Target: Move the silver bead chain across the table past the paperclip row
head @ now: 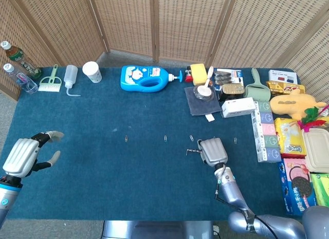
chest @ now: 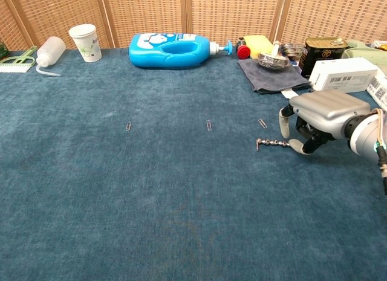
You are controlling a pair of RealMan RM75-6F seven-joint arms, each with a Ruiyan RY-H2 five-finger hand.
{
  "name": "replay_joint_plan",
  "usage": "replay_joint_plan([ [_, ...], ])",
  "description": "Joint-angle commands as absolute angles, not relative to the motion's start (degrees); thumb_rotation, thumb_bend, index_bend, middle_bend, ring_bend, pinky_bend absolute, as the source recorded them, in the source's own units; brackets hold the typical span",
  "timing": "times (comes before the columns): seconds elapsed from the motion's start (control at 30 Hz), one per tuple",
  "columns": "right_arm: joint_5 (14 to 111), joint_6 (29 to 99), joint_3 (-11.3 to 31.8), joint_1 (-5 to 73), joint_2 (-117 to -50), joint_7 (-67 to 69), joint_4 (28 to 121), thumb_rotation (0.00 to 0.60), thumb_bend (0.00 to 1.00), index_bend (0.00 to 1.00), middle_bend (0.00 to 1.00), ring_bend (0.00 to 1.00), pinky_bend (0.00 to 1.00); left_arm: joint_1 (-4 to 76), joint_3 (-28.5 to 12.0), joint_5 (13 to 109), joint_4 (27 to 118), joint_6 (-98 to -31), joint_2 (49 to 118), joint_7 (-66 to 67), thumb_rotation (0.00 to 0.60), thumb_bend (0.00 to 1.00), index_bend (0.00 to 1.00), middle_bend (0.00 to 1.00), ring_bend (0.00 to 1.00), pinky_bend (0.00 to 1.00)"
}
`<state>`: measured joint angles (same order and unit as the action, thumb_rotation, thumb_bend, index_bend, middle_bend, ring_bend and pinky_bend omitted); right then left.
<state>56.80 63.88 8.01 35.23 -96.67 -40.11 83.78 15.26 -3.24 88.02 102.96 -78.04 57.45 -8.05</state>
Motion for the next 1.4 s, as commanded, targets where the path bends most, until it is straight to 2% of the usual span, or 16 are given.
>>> replay_joint_plan([
  [0.03,57.2,64.4,7.9,35.0,-97.0,-39.8,83.4,0.6,0.44,0.49,0.88,0.96,0.98,15.3,-3.3,88.1,103.0,-78.0,57.4,-8.1,0.588,0.35,0.29,0.41,0.41,0.72],
  [0.33,58.6,66.8,7.5,33.7,-98.2,-38.3,82.6,0.6,0.39,0.49,0.88,0.96,0.98,15.6,-3.5,88.0,102.9,-77.7,57.6,-8.3,0.589,0.35,0.29,0.41,0.41,0.72],
  [1.4,58.3,64.1,9.2,35.1,-101.1,-38.6,77.7,0.6,0.39,0.5,0.88,0.96,0.98,15.4,-3.6,87.7,102.1,-77.9,57.8,-9.0,0.589,0.35,0.29,0.41,0.41,0.72],
])
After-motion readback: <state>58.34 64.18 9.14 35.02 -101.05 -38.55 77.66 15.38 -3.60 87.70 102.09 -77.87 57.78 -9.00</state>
